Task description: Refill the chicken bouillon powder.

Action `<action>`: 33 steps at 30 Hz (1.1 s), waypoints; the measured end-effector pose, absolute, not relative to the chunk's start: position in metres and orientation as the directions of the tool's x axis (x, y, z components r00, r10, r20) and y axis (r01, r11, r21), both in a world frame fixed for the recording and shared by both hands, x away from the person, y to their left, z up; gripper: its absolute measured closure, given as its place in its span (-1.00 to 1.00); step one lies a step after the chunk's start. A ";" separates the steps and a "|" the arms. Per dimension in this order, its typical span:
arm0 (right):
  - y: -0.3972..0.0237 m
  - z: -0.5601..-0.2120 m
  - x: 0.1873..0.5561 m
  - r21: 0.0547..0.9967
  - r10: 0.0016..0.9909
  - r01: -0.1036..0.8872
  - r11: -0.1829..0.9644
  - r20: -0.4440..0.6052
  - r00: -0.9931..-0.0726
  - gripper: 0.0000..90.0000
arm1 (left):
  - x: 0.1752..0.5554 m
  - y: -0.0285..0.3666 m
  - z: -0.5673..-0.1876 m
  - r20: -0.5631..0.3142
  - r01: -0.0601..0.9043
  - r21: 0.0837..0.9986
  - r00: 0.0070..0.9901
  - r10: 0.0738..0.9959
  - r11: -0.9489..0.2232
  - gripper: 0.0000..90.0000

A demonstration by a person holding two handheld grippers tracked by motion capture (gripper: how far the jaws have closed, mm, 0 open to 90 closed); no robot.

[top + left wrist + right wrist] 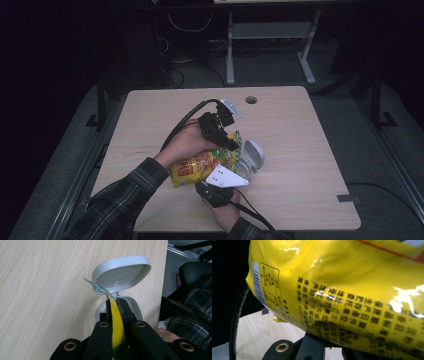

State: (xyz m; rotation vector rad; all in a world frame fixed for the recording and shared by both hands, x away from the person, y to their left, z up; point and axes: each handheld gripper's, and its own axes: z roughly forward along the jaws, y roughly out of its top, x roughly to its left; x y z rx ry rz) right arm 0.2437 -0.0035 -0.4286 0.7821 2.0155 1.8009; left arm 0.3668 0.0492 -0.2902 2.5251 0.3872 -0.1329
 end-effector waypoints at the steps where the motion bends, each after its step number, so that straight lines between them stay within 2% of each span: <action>1: -0.004 -0.429 0.244 0.982 0.593 0.182 0.051 0.116 -0.797 1.00 | 0.367 0.049 -0.290 -0.179 0.305 0.530 0.952 0.247 -0.792 1.00; 33: -0.004 -0.429 0.244 0.982 0.593 0.180 0.046 0.118 -0.796 1.00 | 0.366 0.048 -0.290 -0.177 0.304 0.522 0.952 0.248 -0.797 1.00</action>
